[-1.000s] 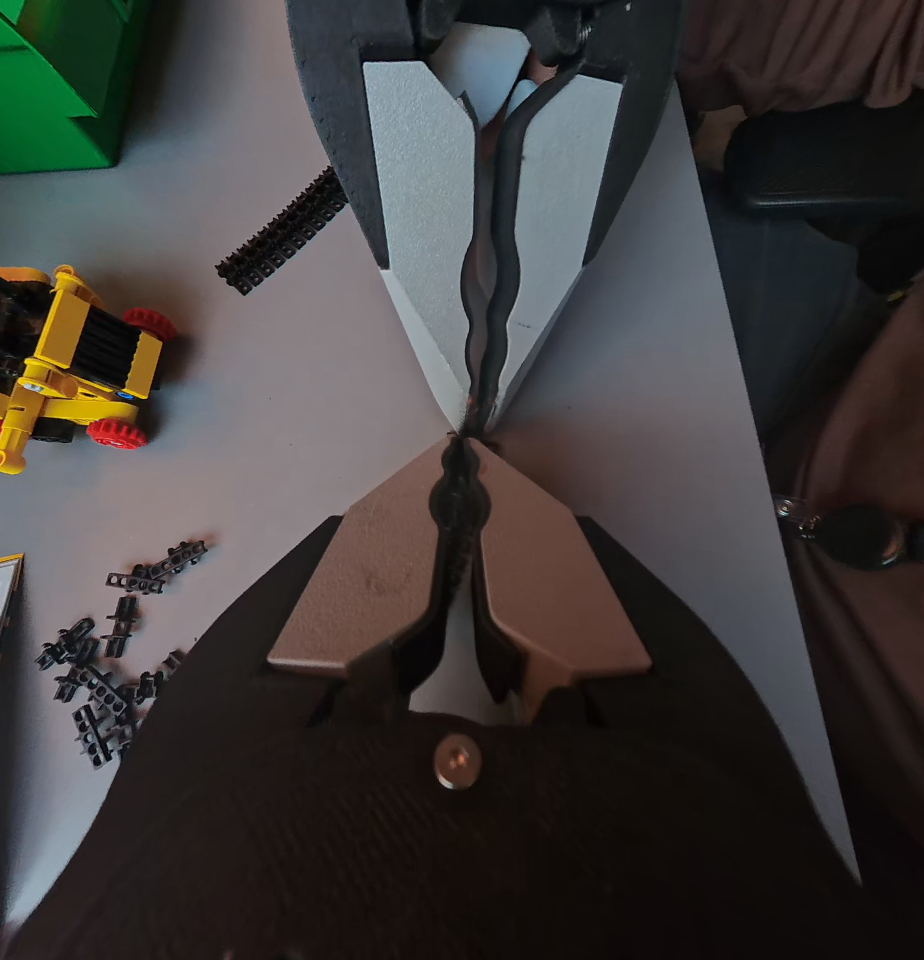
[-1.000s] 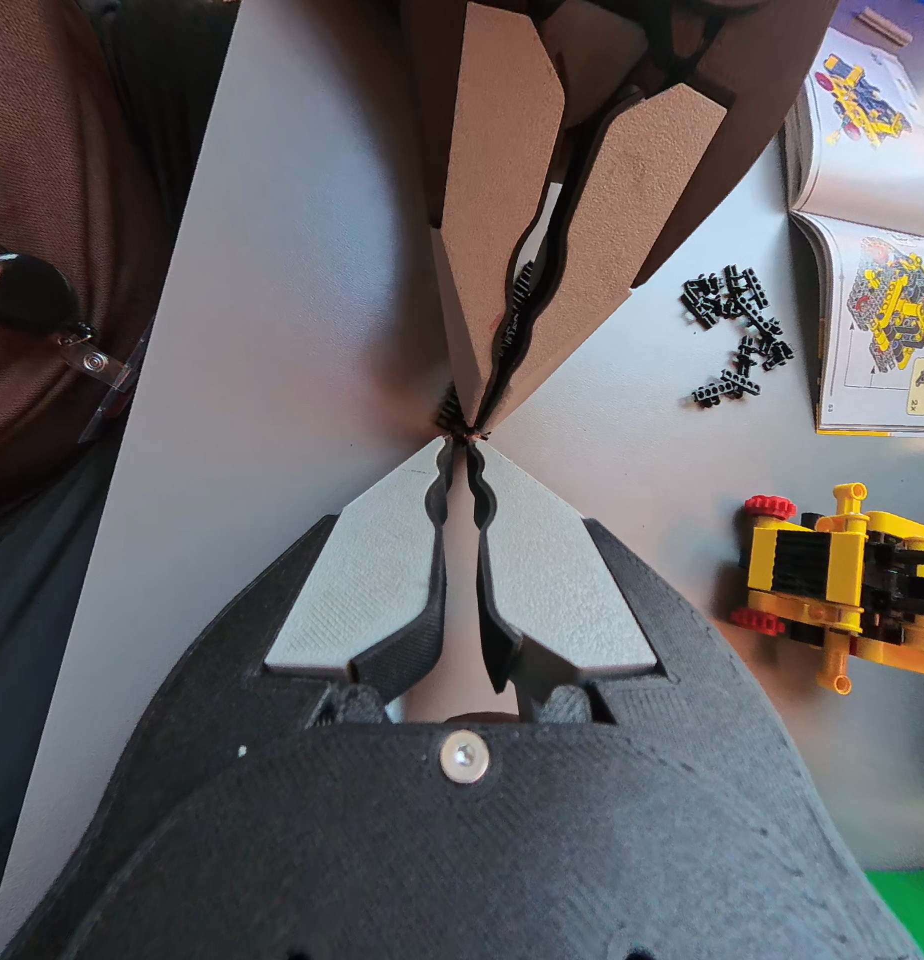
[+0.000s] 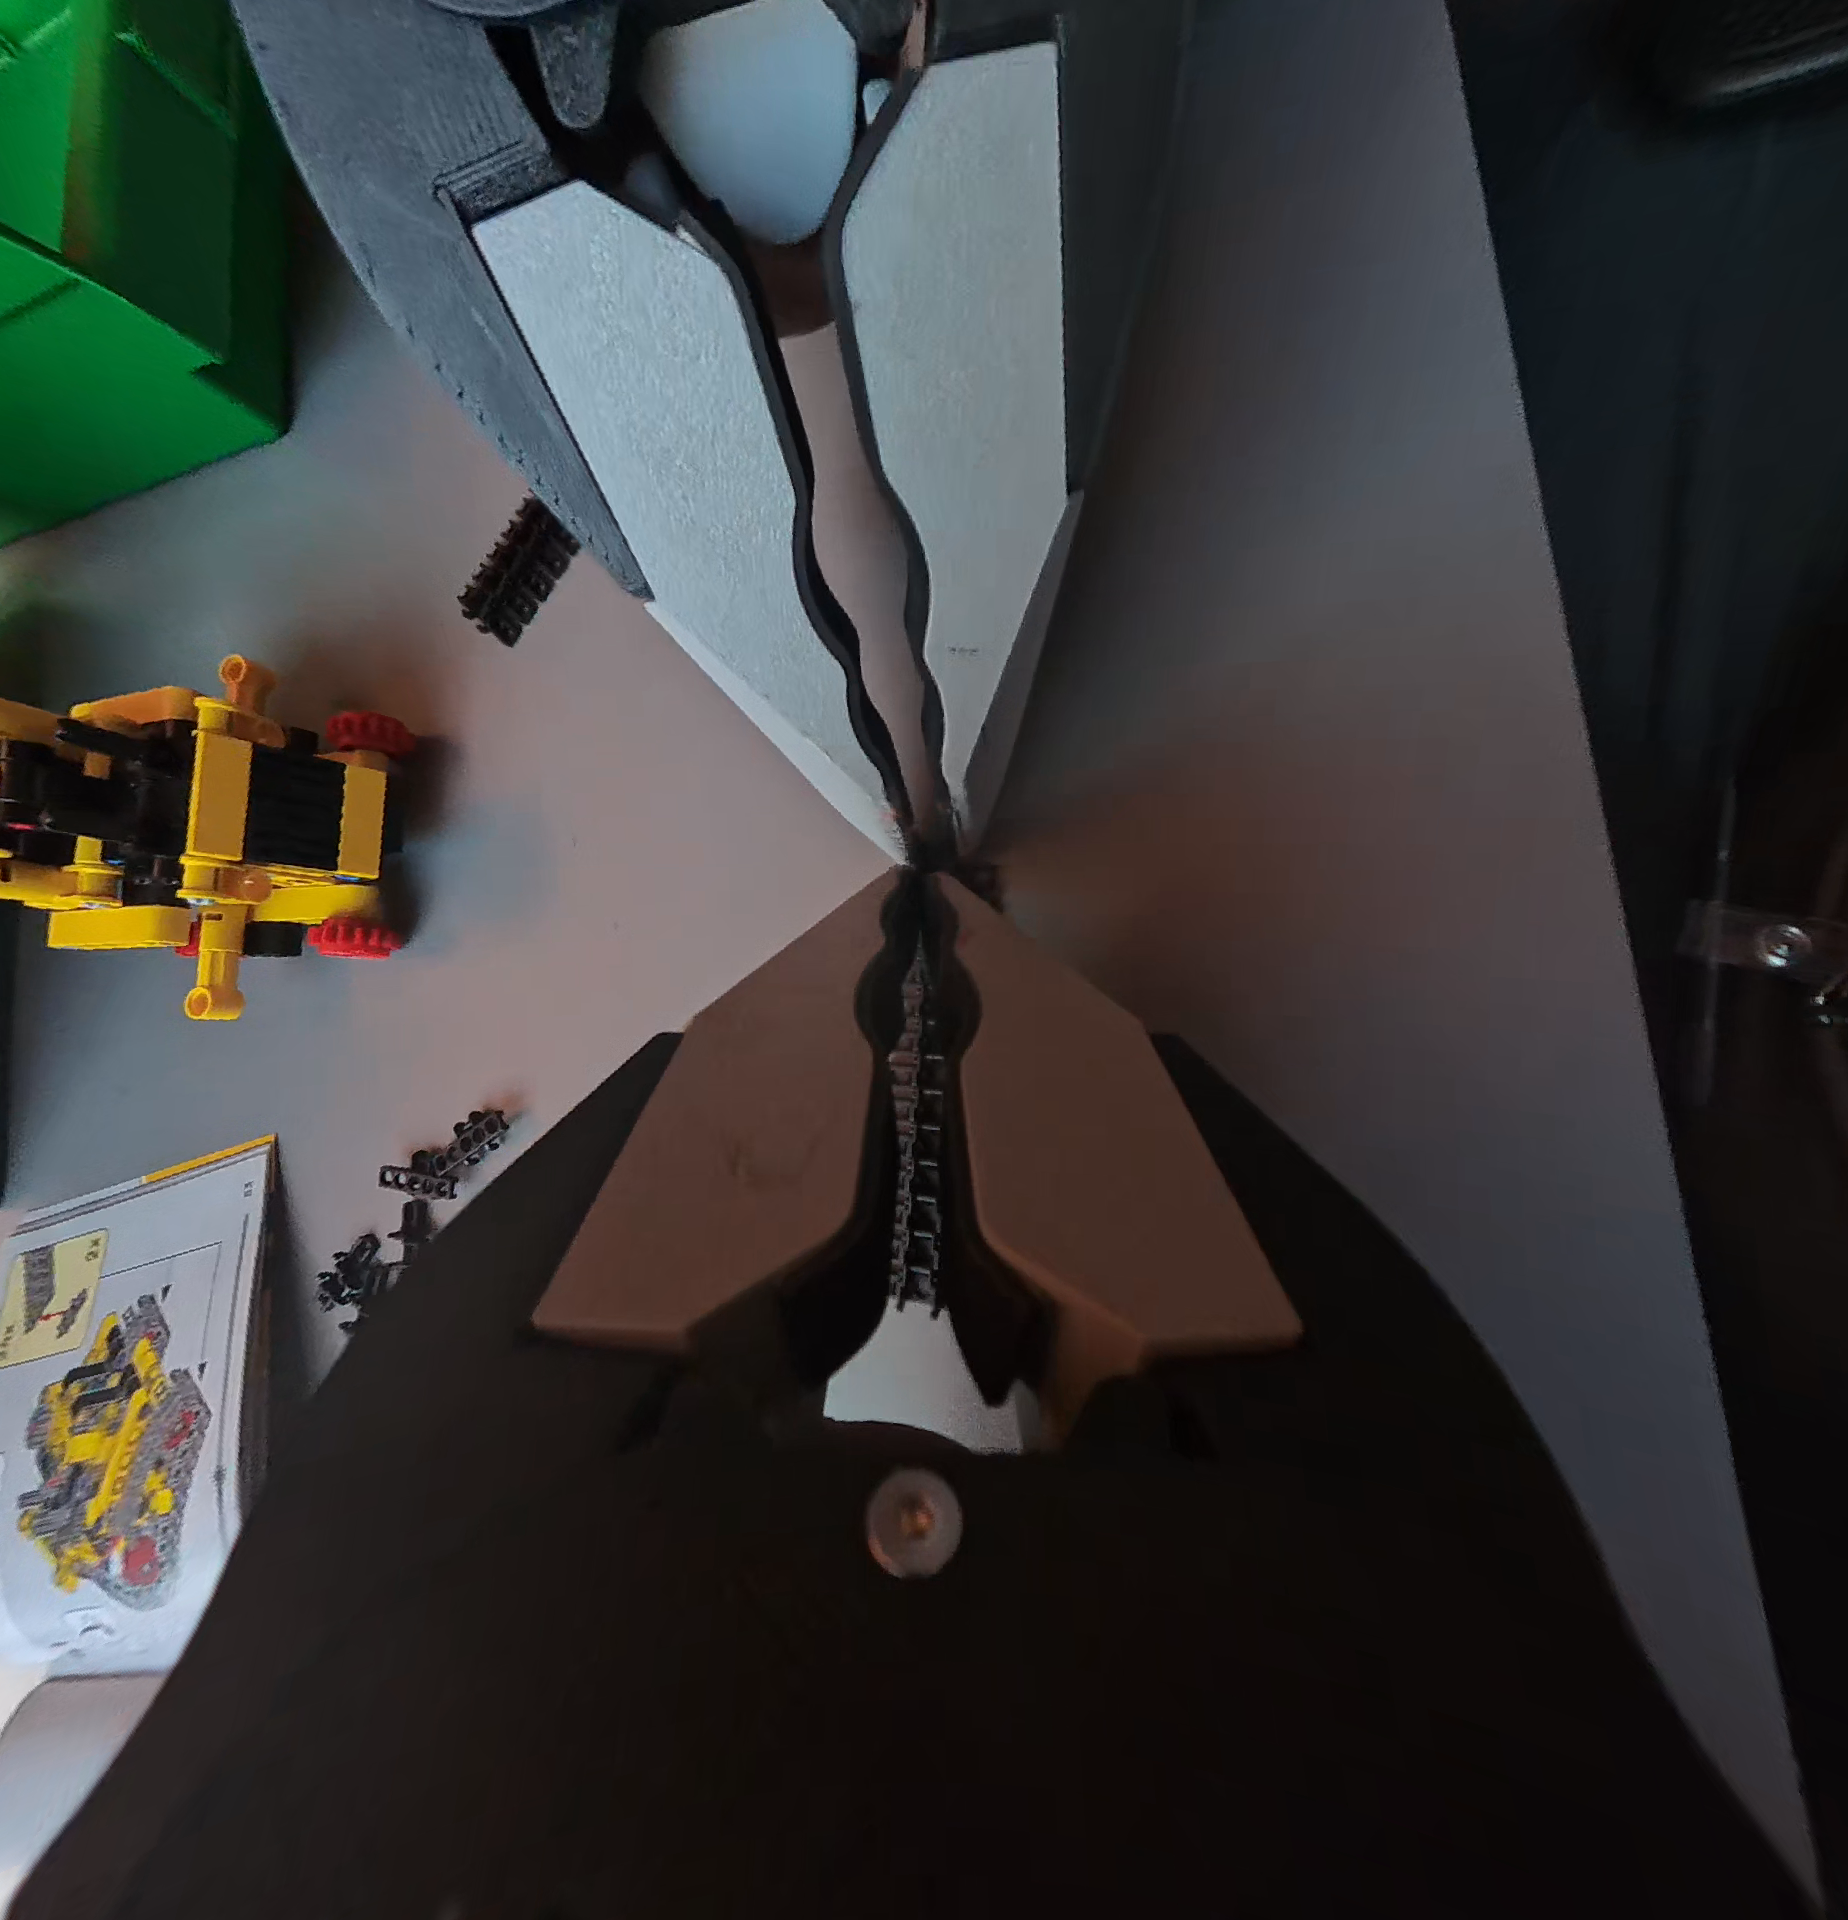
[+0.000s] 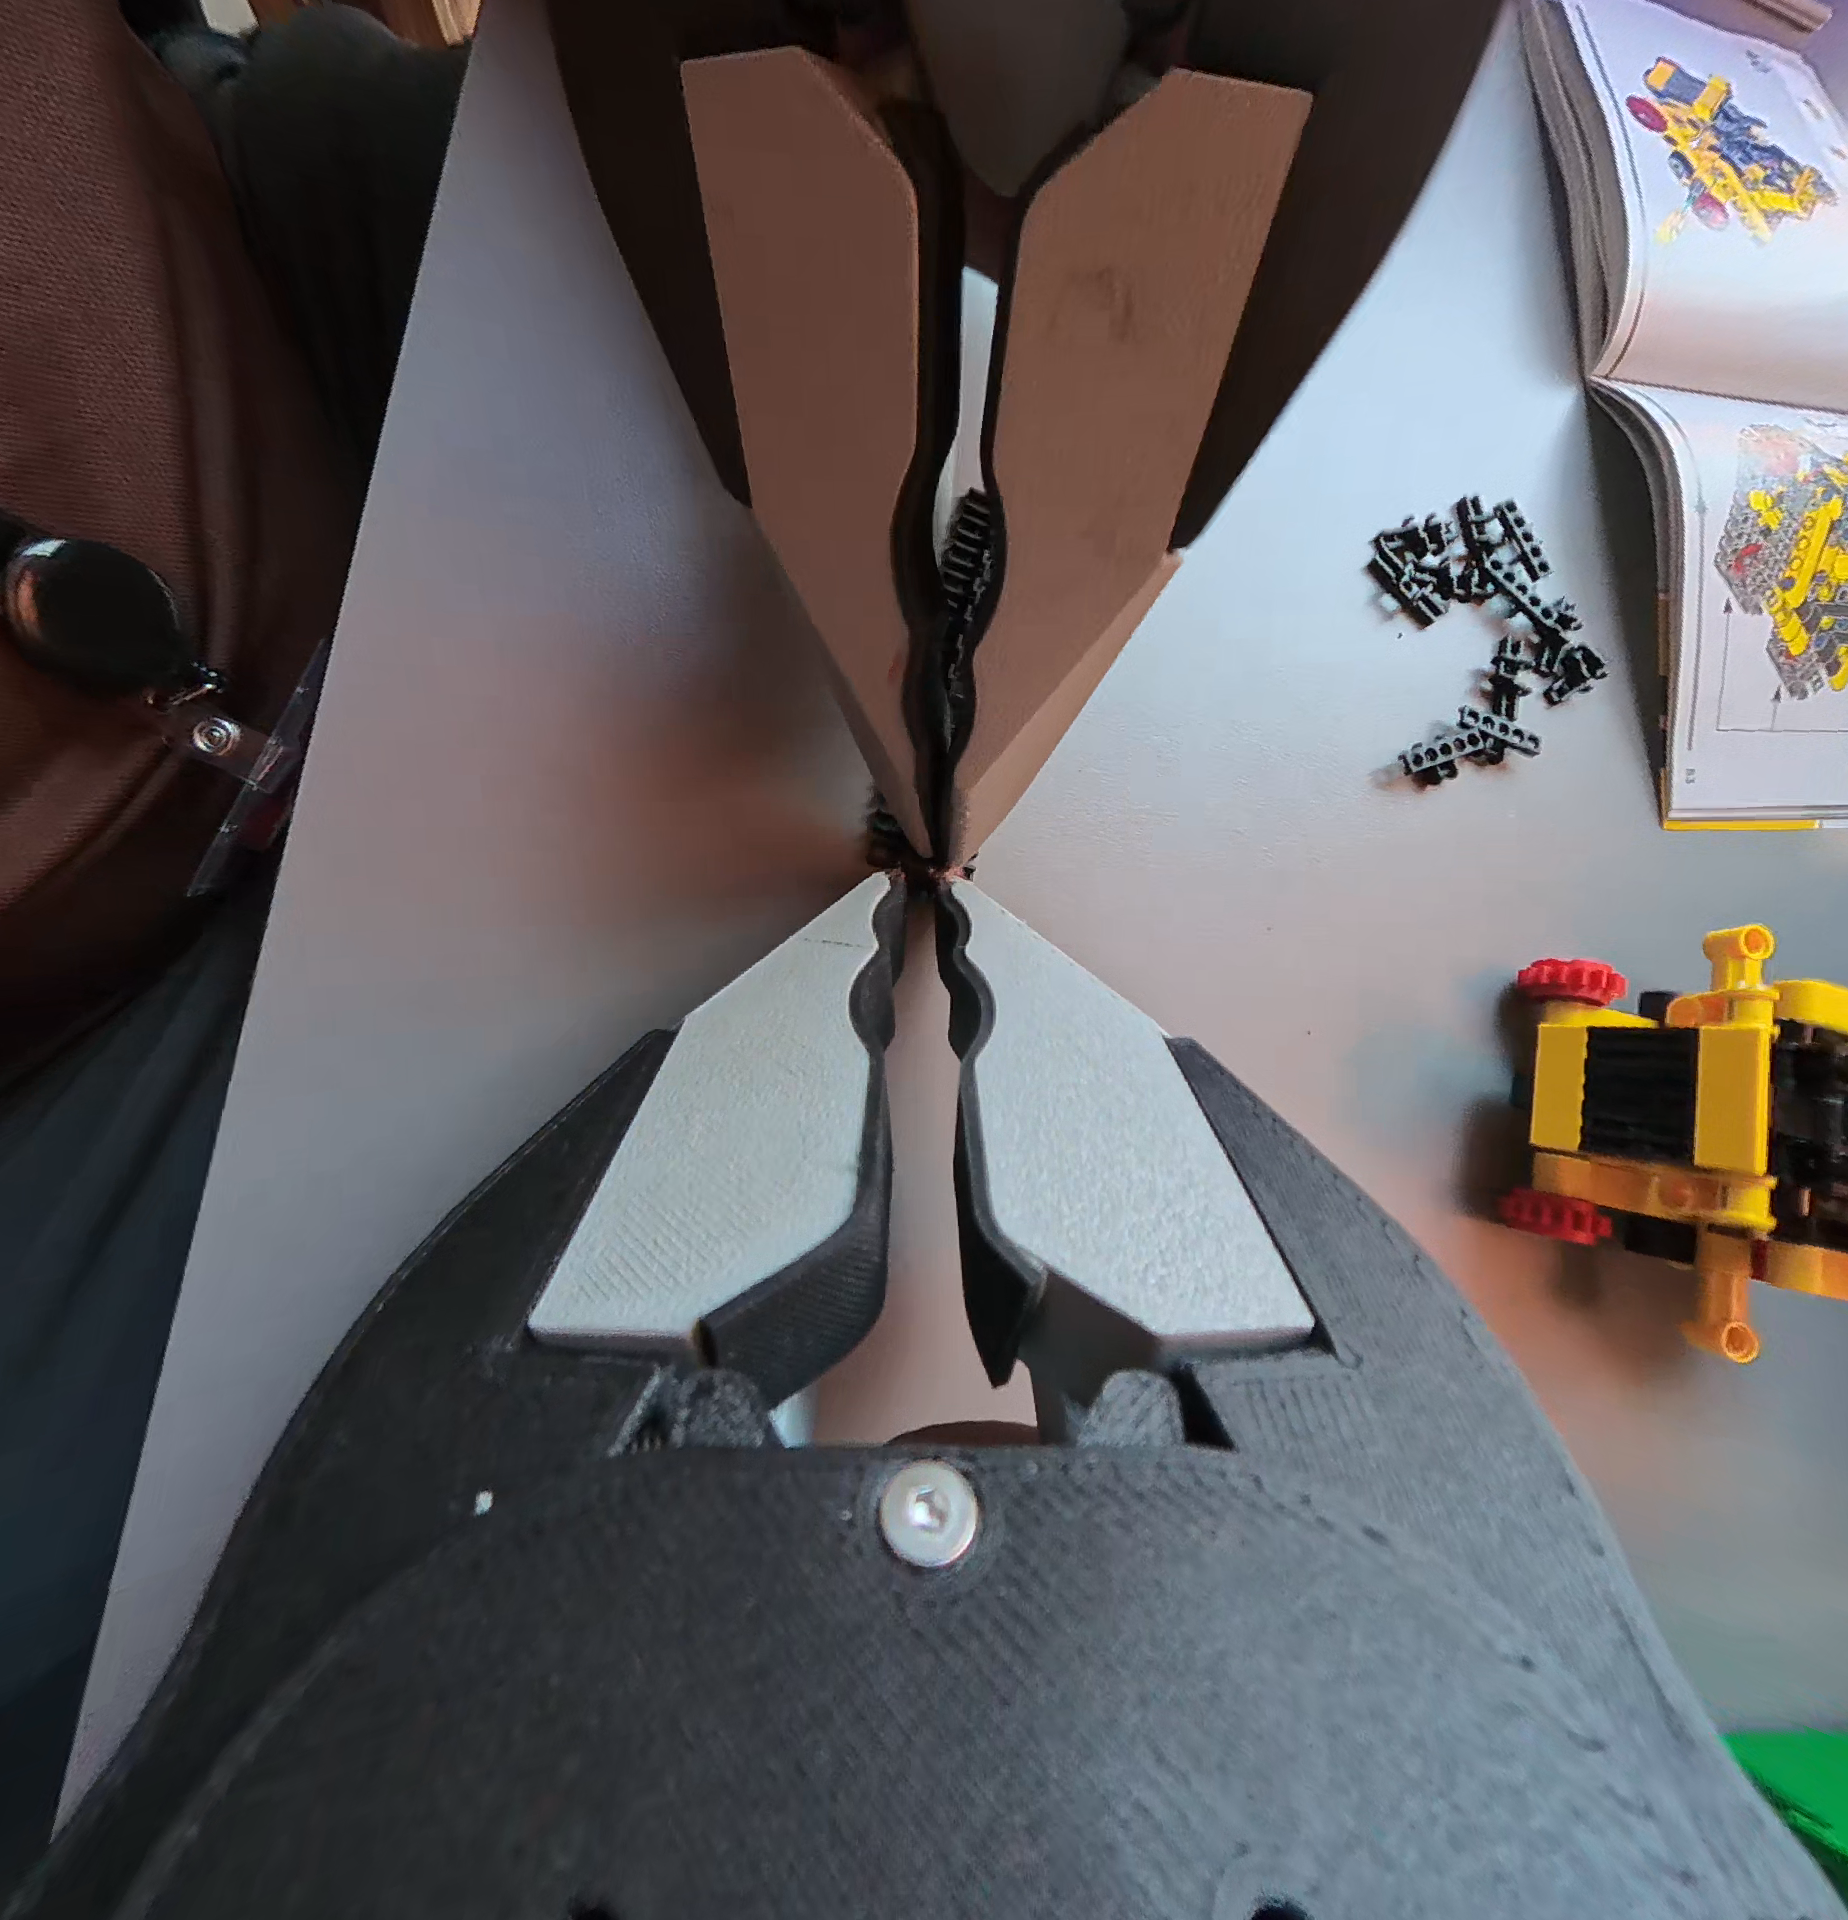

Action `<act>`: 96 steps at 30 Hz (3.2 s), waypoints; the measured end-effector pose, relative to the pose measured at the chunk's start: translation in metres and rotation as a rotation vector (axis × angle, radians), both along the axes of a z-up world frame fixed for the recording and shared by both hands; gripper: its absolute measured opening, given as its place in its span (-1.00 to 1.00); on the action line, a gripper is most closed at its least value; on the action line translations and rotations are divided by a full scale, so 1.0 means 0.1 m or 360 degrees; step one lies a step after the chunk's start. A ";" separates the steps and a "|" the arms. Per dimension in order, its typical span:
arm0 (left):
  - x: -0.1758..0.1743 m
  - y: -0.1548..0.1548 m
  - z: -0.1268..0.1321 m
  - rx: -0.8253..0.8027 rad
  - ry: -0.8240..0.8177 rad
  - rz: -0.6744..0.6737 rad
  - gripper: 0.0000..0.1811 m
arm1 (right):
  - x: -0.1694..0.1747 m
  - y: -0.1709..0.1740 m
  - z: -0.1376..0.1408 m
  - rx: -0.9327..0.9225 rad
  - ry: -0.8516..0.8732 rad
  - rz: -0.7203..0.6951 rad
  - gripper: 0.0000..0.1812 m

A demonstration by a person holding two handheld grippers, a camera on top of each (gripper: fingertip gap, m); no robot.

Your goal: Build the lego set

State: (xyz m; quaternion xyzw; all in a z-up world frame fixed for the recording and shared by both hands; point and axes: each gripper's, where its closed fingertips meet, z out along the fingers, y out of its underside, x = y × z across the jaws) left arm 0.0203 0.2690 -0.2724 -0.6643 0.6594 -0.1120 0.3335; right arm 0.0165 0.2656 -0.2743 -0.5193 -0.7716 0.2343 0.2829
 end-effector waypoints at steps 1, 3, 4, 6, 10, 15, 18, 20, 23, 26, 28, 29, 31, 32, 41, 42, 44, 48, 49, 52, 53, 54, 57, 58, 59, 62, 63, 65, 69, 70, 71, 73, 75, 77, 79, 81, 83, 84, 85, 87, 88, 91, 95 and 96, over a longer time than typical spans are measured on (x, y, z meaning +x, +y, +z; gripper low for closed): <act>0.01 0.00 0.00 -0.0014 -0.0030 0.0009 -1.00 | 0.01 0.01 0.00 -0.0024 0.0018 -0.0003 -0.98; 0.02 0.01 0.01 -0.0058 -0.0094 0.0035 -1.00 | 0.02 0.01 0.00 -0.0048 0.0063 -0.0011 -0.98; 0.03 0.02 0.01 -0.0077 -0.0129 0.0053 -1.00 | 0.02 0.02 0.00 -0.0036 0.0071 -0.0014 -0.98; 0.03 0.03 0.01 -0.0089 -0.0164 0.0063 -1.00 | 0.02 0.03 0.01 -0.0004 0.0082 -0.0013 -0.98; -0.01 0.13 0.02 -0.0149 -0.0224 0.0179 -1.00 | -0.01 0.12 0.01 0.0095 0.0123 -0.0065 -0.97; -0.04 0.18 0.30 -0.0268 -0.0478 0.0233 -1.00 | -0.04 0.16 0.02 0.0132 0.0162 -0.0110 -0.95; -0.17 0.34 0.41 -0.0314 -0.0598 0.0343 -1.00 | -0.04 0.17 0.02 0.0115 0.0184 -0.0136 -0.93; -0.31 0.44 0.40 -0.0294 -0.0583 0.0423 -0.94 | -0.03 0.21 0.04 0.0111 0.0206 -0.0179 -0.90; -0.46 0.48 0.38 -0.0241 -0.0552 0.0462 -0.94 | -0.02 0.24 0.11 0.0102 0.0275 -0.0220 -0.89; -0.55 0.35 0.23 -0.0341 -0.0435 0.0414 -1.00 | -0.02 0.28 0.12 0.0106 0.0288 -0.0265 -0.89; -0.59 0.27 0.16 -0.0408 -0.0385 0.0418 -1.00 | -0.02 0.29 0.09 0.0123 0.0260 -0.0277 -0.89; -0.60 0.25 0.16 -0.0418 -0.0381 0.0420 -1.00 | -0.02 0.29 0.07 0.0132 0.0239 -0.0279 -0.89; -0.65 0.25 0.16 -0.0401 -0.0370 0.0440 -1.00 | -0.02 0.29 0.02 0.0147 0.0194 -0.0278 -0.90; -0.67 0.24 0.15 -0.0409 -0.0359 0.0441 -1.00 | -0.03 0.28 0.02 0.0145 0.0190 -0.0268 -0.95; -0.77 0.29 0.30 -0.0322 -0.0428 0.0423 -0.94 | -0.29 0.03 0.09 0.0122 0.0266 -0.0159 -0.77; -0.76 0.29 0.27 -0.0333 -0.0412 0.0424 -0.95 | -0.30 0.02 0.12 0.0139 0.0296 -0.0161 -0.76; -0.79 0.29 0.14 -0.0315 -0.0310 0.0434 -0.93 | -0.30 0.03 0.19 0.0140 0.0370 -0.0176 -0.74; -0.81 0.29 0.03 -0.0285 -0.0210 0.0451 -0.94 | -0.27 0.14 0.37 0.0043 0.0531 -0.0284 -0.63; -0.81 0.28 0.03 -0.0311 -0.0208 0.0446 -0.96 | -0.26 0.16 0.39 0.0040 0.0550 -0.0308 -0.63; -0.81 0.17 0.03 -0.0423 -0.0223 0.0382 -0.98 | -0.22 0.22 0.36 0.0084 0.0526 -0.0344 -0.65; -0.82 0.16 0.04 -0.0429 -0.0231 0.0378 -1.00 | -0.21 0.22 0.35 0.0087 0.0517 -0.0344 -0.66; -0.84 0.18 0.07 -0.0420 -0.0244 0.0386 -0.97 | -0.21 0.22 0.35 0.0094 0.0516 -0.0344 -0.67; -0.91 0.31 0.28 -0.0369 -0.0398 0.0459 -0.94 | -0.21 0.23 0.33 0.0125 0.0502 -0.0350 -0.69; -0.96 0.43 0.38 -0.0304 -0.0472 0.0533 -0.94 | -0.21 0.24 0.32 0.0135 0.0497 -0.0358 -0.70; -1.01 0.56 0.45 -0.0234 -0.0527 0.0625 -0.93 | -0.21 0.25 0.32 0.0139 0.0492 -0.0364 -0.71; -1.07 0.81 0.49 -0.0137 -0.0539 0.0780 -0.88 | -0.21 0.29 0.31 0.0159 0.0479 -0.0389 -0.73; -1.03 0.83 0.46 -0.0143 -0.0505 0.0760 -0.87 | -0.20 0.29 0.31 0.0168 0.0480 -0.0393 -0.73; -0.94 0.89 0.36 -0.0113 -0.0378 0.0723 -0.84 | -0.20 0.30 0.31 0.0177 0.0487 -0.0398 -0.74; -0.79 1.01 0.17 -0.0045 -0.0107 0.0637 -0.83 | -0.19 0.33 0.33 0.0178 0.0507 -0.0418 -0.74; -0.73 1.00 0.14 -0.0054 -0.0077 0.0595 -0.83 | -0.19 0.33 0.34 0.0176 0.0510 -0.0420 -0.74; -0.67 0.98 0.13 -0.0067 -0.0061 0.0547 -0.82 | -0.19 0.33 0.34 0.0171 0.0514 -0.0416 -0.74; -0.59 0.92 0.05 -0.0132 -0.0002 0.0459 -0.80 | -0.19 0.32 0.35 0.0160 0.0527 -0.0404 -0.74; -0.57 0.96 0.00 -0.0146 0.0023 0.0456 -0.82 | -0.19 0.31 0.36 0.0151 0.0531 -0.0396 -0.73; -0.55 0.97 -0.01 -0.0208 0.0022 0.0456 -0.85 | -0.18 0.30 0.36 0.0151 0.0530 -0.0391 -0.73; -0.55 0.96 -0.02 -0.0284 0.0013 0.0460 -0.92 | -0.18 0.29 0.36 0.0149 0.0531 -0.0385 -0.73; -0.55 0.95 -0.02 -0.0296 -0.0004 0.0457 -0.94 | -0.18 0.29 0.36 0.0146 0.0531 -0.0384 -0.73; -0.57 0.95 -0.02 -0.0285 -0.0021 0.0457 -0.94 | -0.18 0.29 0.36 0.0144 0.0536 -0.0386 -0.74; -0.56 0.91 -0.02 -0.0310 -0.0044 0.0435 -0.94 | -0.18 0.29 0.36 0.0145 0.0537 -0.0387 -0.74; -0.53 0.86 0.00 -0.0366 -0.0088 0.0408 -0.95 | -0.18 0.30 0.37 0.0146 0.0537 -0.0390 -0.74; -0.49 0.76 0.11 -0.0478 -0.0230 0.0356 -0.95 | -0.18 0.30 0.37 0.0145 0.0539 -0.0392 -0.74; -0.49 0.75 0.18 -0.0501 -0.0293 0.0343 -0.95 | -0.18 0.30 0.37 0.0144 0.0540 -0.0393 -0.74; -0.55 0.77 0.43 -0.0511 -0.0472 0.0354 -0.95 | -0.18 0.30 0.36 0.0141 0.0536 -0.0399 -0.74; -0.68 0.92 0.48 -0.0428 -0.0542 0.0470 -0.95 | -0.18 0.31 0.36 0.0145 0.0532 -0.0402 -0.74; -0.71 0.97 0.45 -0.0393 -0.0536 0.0514 -0.95 | -0.18 0.31 0.36 0.0144 0.0531 -0.0404 -0.74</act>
